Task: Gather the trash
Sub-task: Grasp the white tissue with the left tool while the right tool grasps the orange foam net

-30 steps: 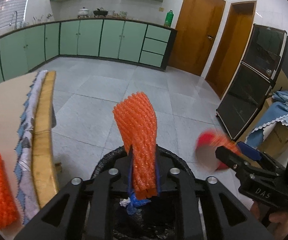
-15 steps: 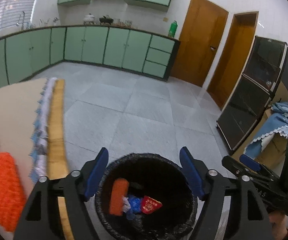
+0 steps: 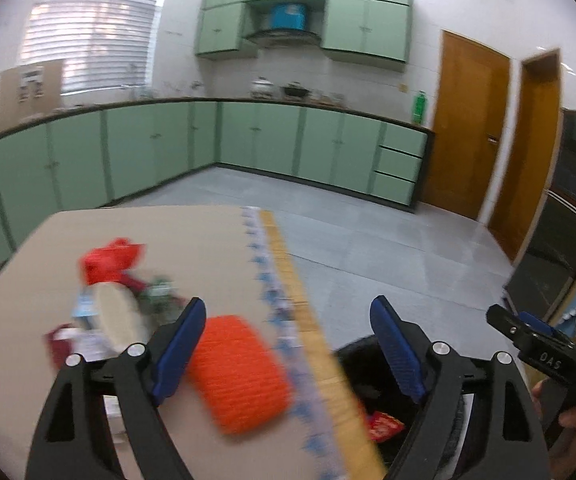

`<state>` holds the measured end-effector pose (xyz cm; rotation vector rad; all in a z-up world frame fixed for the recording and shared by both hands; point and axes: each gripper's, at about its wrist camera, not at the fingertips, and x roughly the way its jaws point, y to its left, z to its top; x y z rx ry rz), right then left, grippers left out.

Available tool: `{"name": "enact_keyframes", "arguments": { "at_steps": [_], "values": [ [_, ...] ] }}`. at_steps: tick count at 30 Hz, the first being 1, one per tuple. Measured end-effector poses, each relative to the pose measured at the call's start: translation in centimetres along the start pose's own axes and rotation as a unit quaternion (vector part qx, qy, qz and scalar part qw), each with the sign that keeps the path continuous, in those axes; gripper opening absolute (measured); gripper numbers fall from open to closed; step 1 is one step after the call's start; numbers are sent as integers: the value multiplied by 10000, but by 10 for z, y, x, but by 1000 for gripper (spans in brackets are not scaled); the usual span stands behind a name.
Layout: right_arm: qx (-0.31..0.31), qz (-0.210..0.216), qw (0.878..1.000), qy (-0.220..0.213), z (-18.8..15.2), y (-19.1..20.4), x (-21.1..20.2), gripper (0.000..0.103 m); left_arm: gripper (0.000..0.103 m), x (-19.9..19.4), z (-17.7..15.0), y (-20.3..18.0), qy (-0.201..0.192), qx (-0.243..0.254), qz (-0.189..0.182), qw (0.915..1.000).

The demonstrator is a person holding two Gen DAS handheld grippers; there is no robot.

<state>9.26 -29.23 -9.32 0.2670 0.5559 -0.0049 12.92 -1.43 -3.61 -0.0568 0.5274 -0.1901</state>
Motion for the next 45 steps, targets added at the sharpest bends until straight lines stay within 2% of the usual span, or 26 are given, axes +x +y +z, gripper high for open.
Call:
{"name": "enact_keyframes", "arguments": {
  "at_steps": [4,8,15,17,22,26,32,33,36,45],
  "values": [
    [-205,303,9993,42,0,41,8,96,83,-16,-2,40,-39,-124,522,9986],
    [-414,585,9973,139,-4,82,20,96,83,-27,-8,72,-69,-258,861,9959],
    [-908,872,9918,234,-23,139,32,96,82,-24,-35,111,215,-457,1178,9918],
    [-998,904,9906,250,-27,147,34,96,78,-19,-45,116,333,-495,1194,9911],
    [-1074,989,9884,410,-36,154,41,87,68,-8,-64,124,550,-577,1154,9901],
    [-1105,983,9878,482,-38,154,45,85,64,-2,-72,125,603,-627,1085,9903],
    [-1124,991,9872,537,-40,154,51,85,40,12,-81,127,808,-764,917,9896],
    [-1135,1005,9869,553,-41,155,52,85,33,14,-82,128,832,-794,875,9895],
    [-1205,1109,9845,633,-45,159,54,85,26,12,-84,129,812,-801,844,9899],
    [-1556,1287,9757,845,-60,184,62,90,20,-6,-85,137,640,-830,965,9898]
  ]
}}
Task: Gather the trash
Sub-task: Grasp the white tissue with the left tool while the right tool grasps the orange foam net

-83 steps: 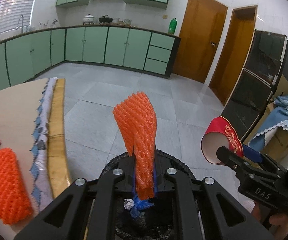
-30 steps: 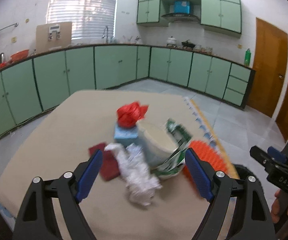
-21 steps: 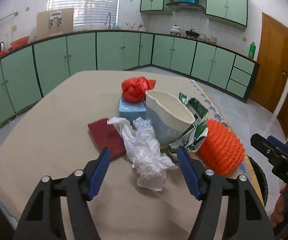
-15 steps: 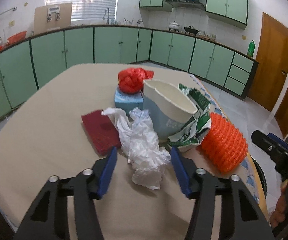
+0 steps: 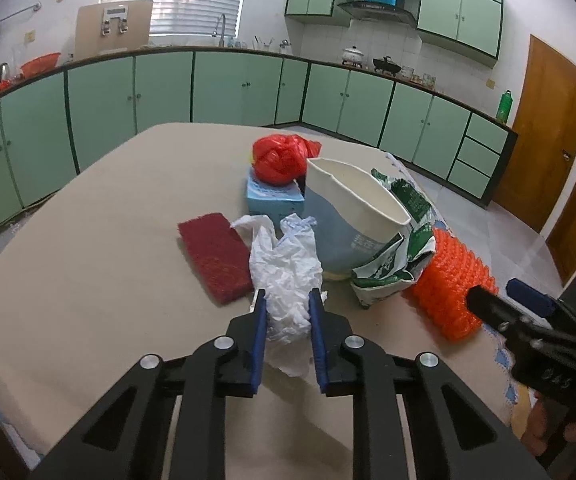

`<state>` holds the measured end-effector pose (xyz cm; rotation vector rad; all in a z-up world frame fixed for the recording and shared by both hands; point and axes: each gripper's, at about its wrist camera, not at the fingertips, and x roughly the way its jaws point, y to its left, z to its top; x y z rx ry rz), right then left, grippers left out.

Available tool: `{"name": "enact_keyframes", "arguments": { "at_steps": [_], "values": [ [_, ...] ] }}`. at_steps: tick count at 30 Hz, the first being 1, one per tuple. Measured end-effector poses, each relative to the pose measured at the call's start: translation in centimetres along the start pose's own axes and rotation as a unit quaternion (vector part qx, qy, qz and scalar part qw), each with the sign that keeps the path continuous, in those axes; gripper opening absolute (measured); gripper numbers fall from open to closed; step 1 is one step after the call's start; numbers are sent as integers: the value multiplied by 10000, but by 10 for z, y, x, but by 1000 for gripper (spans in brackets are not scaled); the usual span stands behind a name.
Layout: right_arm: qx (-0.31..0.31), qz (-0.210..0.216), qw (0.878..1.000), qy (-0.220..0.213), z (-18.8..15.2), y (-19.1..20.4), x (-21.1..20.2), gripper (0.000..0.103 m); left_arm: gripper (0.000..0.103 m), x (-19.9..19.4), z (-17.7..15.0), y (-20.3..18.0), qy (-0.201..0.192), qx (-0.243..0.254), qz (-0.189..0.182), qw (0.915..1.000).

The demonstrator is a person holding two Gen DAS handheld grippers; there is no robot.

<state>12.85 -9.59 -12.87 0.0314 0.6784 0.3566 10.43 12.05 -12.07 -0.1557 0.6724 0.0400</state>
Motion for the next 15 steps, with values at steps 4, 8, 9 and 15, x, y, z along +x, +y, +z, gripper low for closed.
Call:
{"name": "enact_keyframes", "arguments": {
  "at_steps": [4,8,9,15],
  "values": [
    [13,-17,9998,201,-1,3,12,90,19,-2,-1,3,16,-24,8,10000],
    [28,14,9997,251,3,1,15,80,19,-2,-1,6,28,-28,-14,10000],
    [29,62,9995,301,3,0,17,73,19,-2,0,6,23,-24,-19,10000],
    [2,299,9986,442,0,0,16,50,19,-10,4,4,-108,-7,-25,9999]
  ]
}}
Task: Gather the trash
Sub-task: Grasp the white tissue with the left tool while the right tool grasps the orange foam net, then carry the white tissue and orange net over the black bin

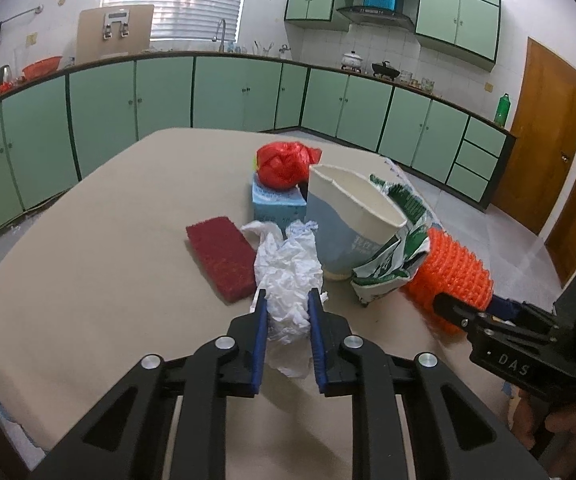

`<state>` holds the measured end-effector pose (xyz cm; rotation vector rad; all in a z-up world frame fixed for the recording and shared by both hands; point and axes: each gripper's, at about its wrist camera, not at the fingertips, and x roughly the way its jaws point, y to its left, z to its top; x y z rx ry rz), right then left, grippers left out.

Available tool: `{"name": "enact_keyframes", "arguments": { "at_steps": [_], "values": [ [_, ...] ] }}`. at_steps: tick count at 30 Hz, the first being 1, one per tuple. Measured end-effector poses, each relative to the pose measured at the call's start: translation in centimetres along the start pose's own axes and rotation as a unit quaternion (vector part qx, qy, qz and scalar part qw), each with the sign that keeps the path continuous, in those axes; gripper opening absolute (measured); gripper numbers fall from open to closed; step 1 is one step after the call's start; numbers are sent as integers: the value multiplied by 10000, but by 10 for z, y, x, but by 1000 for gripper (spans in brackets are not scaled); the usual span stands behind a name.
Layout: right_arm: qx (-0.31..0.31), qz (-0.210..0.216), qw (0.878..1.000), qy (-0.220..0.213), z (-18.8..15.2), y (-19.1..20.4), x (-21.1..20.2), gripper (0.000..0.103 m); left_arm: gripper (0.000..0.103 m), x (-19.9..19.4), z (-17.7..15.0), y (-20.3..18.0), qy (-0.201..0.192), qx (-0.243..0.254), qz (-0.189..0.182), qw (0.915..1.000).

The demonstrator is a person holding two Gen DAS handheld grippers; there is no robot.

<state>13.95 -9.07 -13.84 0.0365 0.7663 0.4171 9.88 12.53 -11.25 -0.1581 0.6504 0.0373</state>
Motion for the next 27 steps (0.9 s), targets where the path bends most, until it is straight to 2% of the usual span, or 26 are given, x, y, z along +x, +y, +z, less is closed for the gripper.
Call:
{"name": "enact_keyframes", "arguments": {
  "at_steps": [3,6,27],
  "values": [
    [46,121,9999,-57,2,-1,-7,42,19,-7,2,-2,-86,2,-4,10000],
    [56,143,9998,-149,4,0,-15,39,19,-15,4,-5,-196,61,20,9998],
    [268,122,9972,-694,19,-10,-84,38,18,-65,28,-29,-816,157,-161,9964]
  ]
}}
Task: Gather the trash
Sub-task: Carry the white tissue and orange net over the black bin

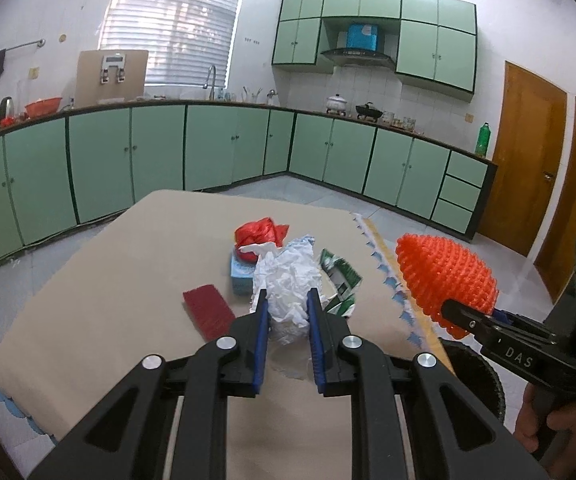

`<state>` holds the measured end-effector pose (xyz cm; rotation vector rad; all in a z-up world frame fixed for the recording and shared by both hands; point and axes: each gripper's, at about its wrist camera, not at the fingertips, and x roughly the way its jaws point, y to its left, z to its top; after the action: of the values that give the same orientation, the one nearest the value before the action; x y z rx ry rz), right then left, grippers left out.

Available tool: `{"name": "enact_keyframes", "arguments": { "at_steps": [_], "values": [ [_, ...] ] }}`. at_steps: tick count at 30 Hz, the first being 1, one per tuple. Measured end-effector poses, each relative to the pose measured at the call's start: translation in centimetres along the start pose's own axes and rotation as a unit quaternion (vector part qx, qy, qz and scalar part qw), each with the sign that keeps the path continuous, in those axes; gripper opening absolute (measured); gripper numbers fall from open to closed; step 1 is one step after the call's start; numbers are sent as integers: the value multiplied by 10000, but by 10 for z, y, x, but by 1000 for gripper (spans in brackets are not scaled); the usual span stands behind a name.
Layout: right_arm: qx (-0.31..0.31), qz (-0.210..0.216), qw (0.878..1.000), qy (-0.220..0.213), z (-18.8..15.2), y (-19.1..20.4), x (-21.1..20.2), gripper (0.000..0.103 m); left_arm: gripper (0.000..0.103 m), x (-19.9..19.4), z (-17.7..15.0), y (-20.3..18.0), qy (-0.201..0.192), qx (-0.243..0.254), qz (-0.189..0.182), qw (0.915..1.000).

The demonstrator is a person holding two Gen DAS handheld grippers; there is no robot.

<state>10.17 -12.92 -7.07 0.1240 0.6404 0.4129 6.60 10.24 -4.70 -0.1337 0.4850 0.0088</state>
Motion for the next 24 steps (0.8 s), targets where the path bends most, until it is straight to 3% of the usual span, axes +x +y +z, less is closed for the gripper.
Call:
{"name": "enact_keyframes", "arguments": {
  "at_steps": [12,24],
  "values": [
    [41,-353,9990,-265,9,-18,-44,38,18,5,9,-49,-18,268,-479,9985],
    [329,-1011,9929,-524,3,-73,-87,38,18,15,7,-122,49,632,-1220,9905]
  ]
}}
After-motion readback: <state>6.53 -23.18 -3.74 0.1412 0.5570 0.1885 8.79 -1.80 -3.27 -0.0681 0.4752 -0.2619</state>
